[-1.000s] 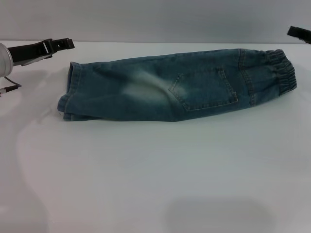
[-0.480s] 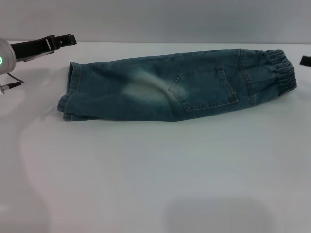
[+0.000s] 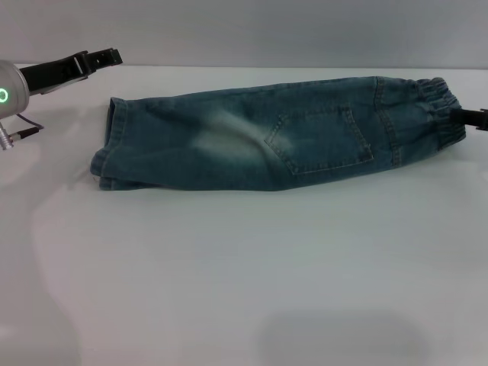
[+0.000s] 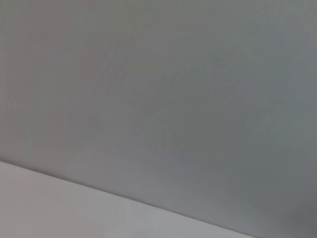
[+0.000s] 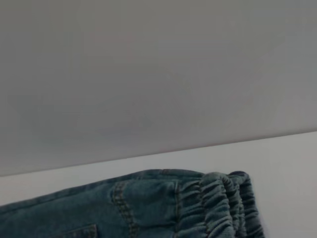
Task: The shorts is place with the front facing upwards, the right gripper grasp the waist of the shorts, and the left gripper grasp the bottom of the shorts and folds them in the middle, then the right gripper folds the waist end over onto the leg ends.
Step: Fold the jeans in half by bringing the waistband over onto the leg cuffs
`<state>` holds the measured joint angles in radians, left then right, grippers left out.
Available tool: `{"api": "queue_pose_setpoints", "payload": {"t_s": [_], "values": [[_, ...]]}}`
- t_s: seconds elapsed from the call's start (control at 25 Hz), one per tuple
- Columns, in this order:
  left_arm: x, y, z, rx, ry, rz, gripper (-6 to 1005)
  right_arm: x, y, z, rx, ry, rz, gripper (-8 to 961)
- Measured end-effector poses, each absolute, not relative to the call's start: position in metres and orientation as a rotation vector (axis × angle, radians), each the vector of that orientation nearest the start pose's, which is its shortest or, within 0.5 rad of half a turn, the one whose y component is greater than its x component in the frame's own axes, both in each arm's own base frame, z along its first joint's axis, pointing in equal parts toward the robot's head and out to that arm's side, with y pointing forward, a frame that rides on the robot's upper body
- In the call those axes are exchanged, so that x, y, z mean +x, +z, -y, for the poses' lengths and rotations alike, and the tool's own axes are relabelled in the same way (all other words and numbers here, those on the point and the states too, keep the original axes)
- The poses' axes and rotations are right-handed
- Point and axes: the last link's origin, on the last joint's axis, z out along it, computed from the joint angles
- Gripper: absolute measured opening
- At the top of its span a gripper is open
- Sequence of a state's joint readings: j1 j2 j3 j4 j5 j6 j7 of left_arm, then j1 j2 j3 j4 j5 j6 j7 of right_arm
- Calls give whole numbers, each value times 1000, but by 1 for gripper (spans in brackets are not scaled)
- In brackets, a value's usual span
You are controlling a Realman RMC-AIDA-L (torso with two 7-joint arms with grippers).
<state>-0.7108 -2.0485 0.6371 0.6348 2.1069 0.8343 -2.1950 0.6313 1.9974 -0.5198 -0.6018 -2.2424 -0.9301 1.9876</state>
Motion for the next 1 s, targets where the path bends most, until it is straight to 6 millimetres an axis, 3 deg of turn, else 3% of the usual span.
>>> {"api": "queue_pose_setpoints", "payload": {"t_s": [0.6,1.0], "values": [[-269,43,-448,-1855,-682,1410,824,337,56,-414,-1925,333,-1256,414],[-264,42,-451,-1860,-688,1404,825,327,41,-420,-1987,284,-1230,412]]}}
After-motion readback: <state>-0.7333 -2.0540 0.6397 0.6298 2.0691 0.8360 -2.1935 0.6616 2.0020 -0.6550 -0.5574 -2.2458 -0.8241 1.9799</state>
